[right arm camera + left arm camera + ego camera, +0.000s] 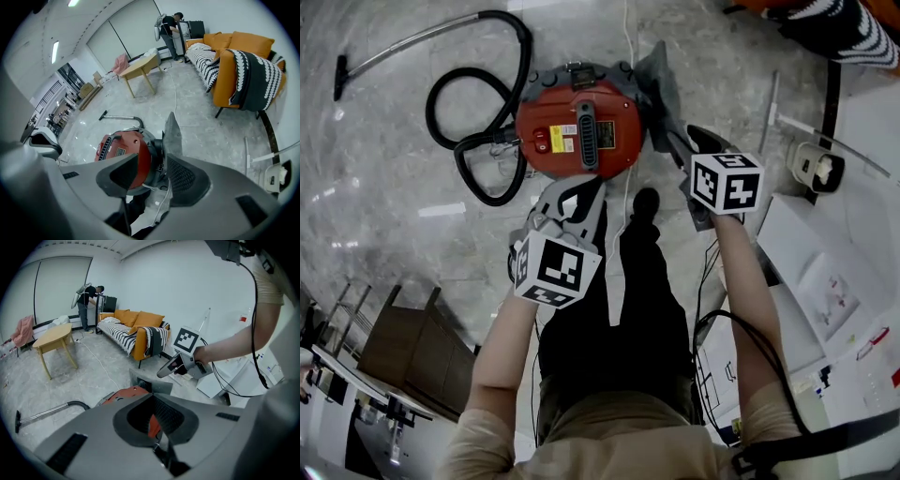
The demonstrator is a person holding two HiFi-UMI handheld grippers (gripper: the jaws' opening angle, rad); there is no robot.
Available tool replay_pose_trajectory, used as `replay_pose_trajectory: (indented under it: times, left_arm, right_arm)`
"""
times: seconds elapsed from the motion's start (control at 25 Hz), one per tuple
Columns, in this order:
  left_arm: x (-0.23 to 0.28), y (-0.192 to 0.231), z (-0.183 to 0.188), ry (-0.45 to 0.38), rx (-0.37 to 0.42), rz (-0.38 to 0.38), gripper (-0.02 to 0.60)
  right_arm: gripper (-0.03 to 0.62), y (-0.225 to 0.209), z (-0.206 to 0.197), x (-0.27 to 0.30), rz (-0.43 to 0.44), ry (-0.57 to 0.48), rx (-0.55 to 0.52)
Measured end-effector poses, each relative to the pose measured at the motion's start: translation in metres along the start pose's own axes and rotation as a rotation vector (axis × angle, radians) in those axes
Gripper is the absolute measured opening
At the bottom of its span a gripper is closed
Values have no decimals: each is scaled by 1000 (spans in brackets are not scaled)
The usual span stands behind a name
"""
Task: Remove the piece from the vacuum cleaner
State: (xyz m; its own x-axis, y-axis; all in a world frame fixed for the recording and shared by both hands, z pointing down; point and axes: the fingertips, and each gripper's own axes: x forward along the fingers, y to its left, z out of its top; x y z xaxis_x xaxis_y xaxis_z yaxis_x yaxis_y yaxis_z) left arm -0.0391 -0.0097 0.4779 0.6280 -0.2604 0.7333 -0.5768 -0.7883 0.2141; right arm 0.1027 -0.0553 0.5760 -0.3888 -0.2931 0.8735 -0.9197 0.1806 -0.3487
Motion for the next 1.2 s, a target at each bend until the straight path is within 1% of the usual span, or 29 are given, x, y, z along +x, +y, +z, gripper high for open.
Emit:
replay_pose_trajectory:
  times: [0.04, 0.12, 0.28, 0.48, 0.72, 0.8, 0.88, 0.96, 1.04, 1.08, 1.16, 1.2]
  left_arm:
    - [2, -1, -3, 4, -3, -2, -3]
    - [4, -3, -9, 16, -15, -6, -3]
    - [7, -11, -20, 43, -36, -15, -3]
    - [11, -15, -23, 54, -35, -22, -3]
    - [16, -15, -23, 58, -25, -26, -3]
    - [16, -18, -25, 61, -24, -30, -3]
    - [17, -20, -27, 63, -23, -34, -3]
    - [16, -21, -30, 68, -25, -35, -3]
    - [16, -21, -33, 73, -27, -38, -3]
    - [16, -22, -35, 75, -28, -39, -3]
    - [16, -22, -36, 77, -30, -40, -3]
    - [17, -23, -36, 78, -30, -40, -3]
  right_arm:
    - [187, -2, 0, 3, 1, 4, -2]
    - [214, -5, -2, 12, -2, 18, -16]
    - [217, -11, -2, 30, -12, 52, -54]
    - [216, -26, 9, 54, -71, 73, -130]
    - [216, -35, 2, 82, -110, 162, -229]
    - [215, -37, -2, 88, -117, 177, -246]
    - [210, -40, -4, 92, -120, 177, -228]
    - [142, -43, -6, 93, -115, 162, -171]
    - [70, -48, -7, 92, -98, 142, -75]
    - [52, -51, -9, 92, -88, 134, -30]
    - [46, -54, -10, 92, -72, 126, 21]
    - [44, -54, -11, 92, -71, 126, 24]
